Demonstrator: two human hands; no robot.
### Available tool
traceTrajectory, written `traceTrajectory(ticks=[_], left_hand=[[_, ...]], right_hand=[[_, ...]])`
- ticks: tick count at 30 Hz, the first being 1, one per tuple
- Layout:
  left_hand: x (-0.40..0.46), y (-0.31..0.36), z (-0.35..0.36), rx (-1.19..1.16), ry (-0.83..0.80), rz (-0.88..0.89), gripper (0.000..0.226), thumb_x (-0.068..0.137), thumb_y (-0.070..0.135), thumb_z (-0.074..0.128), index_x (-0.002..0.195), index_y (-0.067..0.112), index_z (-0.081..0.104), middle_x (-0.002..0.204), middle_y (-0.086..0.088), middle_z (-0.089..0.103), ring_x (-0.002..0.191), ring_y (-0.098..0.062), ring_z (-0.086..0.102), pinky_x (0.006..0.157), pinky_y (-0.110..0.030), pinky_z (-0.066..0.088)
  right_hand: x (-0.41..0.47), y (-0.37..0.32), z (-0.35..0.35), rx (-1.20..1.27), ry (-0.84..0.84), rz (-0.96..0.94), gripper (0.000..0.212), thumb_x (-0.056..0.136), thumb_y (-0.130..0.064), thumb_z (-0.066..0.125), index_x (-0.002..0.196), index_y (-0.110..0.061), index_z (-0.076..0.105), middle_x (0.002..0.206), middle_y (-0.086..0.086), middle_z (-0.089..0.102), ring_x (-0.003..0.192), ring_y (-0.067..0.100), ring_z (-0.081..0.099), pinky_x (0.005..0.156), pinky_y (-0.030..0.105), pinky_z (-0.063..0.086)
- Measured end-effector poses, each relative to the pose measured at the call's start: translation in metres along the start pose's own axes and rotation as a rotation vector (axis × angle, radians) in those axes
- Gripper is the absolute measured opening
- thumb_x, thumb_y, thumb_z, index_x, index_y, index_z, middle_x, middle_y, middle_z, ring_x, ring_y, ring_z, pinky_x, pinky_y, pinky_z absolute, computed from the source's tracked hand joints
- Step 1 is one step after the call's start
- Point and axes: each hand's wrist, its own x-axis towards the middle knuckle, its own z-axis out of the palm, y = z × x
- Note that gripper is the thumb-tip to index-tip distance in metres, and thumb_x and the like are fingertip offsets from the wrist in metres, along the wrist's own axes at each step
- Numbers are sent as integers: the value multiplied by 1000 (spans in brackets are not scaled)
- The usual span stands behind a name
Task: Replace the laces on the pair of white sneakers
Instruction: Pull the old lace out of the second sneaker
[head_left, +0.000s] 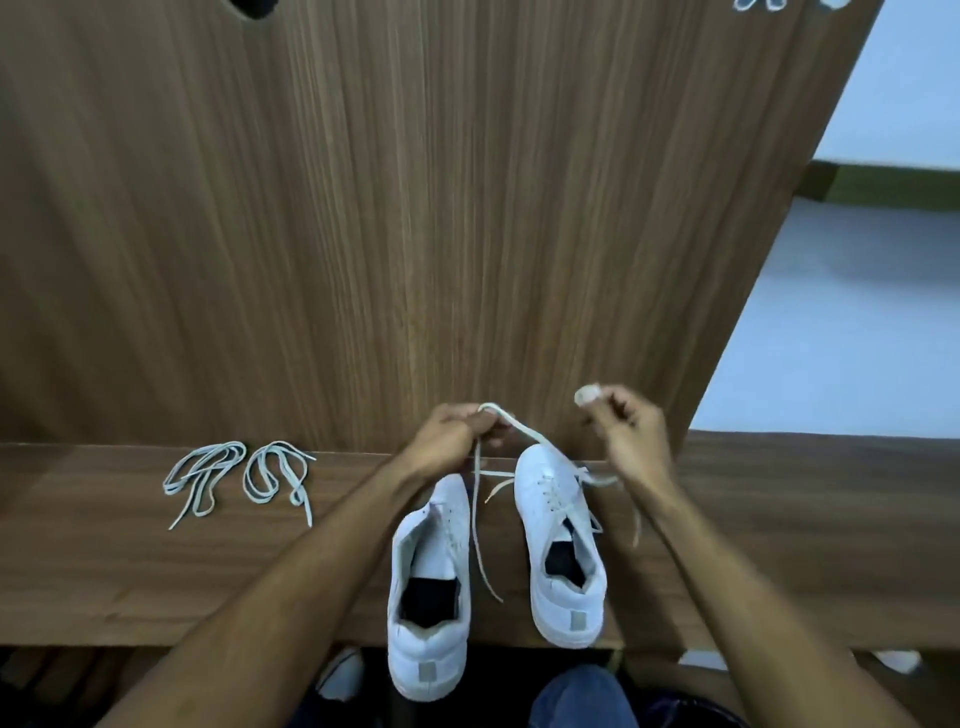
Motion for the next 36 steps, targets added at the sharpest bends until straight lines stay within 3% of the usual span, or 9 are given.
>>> traceTrajectory(ticks=[3, 7, 11, 17, 20, 24, 28, 31, 36], left_hand=[[-2, 25, 28, -3, -36, 75, 29, 101, 14, 43, 111, 4, 68, 82, -15, 69, 76, -24, 66, 74, -31, 54], [4, 47, 56, 75, -103, 69, 28, 101, 16, 45, 111, 5, 68, 74, -15, 57, 63, -21, 52, 56, -26, 44], [25, 57, 64, 69, -28, 119, 27, 99, 9, 46, 112, -5, 65, 102, -12, 66, 85, -10, 63, 71, -10, 46], [36, 8, 69, -194, 64, -162, 26, 98, 20, 41, 93, 20, 67, 87, 2, 73, 74, -7, 66, 69, -25, 42], [21, -29, 110, -266, -97, -289, 22, 98, 27, 42, 93, 23, 63, 74, 7, 71, 71, -9, 64, 58, -22, 41], [-3, -62, 176, -367, -371, -379, 27, 98, 31, 39, 106, 22, 64, 87, 1, 69, 78, -16, 62, 80, -37, 53], [-27, -78, 209, -345, -376, -428, 19, 99, 24, 45, 97, 17, 63, 65, 1, 65, 50, -9, 59, 45, -20, 49], [-32, -105, 220, -186, -355, -477, 17, 98, 17, 49, 84, 15, 59, 52, 6, 58, 38, -2, 49, 36, -13, 39], [-38, -166, 251, 78, -352, -685, 26, 97, 12, 47, 75, 12, 60, 58, 3, 60, 39, -1, 54, 41, -10, 43]], right_hand=[[-29, 28, 31, 276, -131, 311, 42, 94, -47, 52, 94, -11, 74, 61, 2, 60, 44, 9, 47, 36, 18, 32], [-50, 38, 47, 773, -353, 471, 77, 84, -71, 37, 106, -4, 68, 75, 17, 60, 30, 10, 38, 30, 12, 19], [-59, 38, 35, 709, -454, 328, 39, 85, -48, 54, 79, -14, 71, 56, 10, 55, 29, 5, 28, 30, 13, 16], [-36, 24, -26, 715, -108, 190, 21, 85, -25, 58, 74, -9, 67, 54, 3, 54, 46, 12, 48, 53, 23, 42], [-30, 18, -46, 893, -3, 175, 22, 93, -18, 52, 81, -4, 65, 67, 6, 65, 59, 15, 61, 64, 28, 53], [-29, 23, -63, 928, 123, 208, 24, 91, -25, 50, 93, -5, 63, 84, 7, 71, 72, 16, 67, 75, 31, 52], [-40, 48, -90, 802, 383, 376, 29, 100, -27, 45, 76, -12, 52, 59, 4, 51, 33, 12, 39, 35, 18, 32], [-64, 85, -105, 603, 501, 501, 32, 99, -27, 49, 70, -11, 49, 52, 3, 45, 31, 12, 31, 35, 16, 25], [-130, 157, -120, 230, 348, 864, 23, 92, -14, 57, 69, -8, 61, 61, 8, 55, 51, 19, 48, 48, 24, 37]])
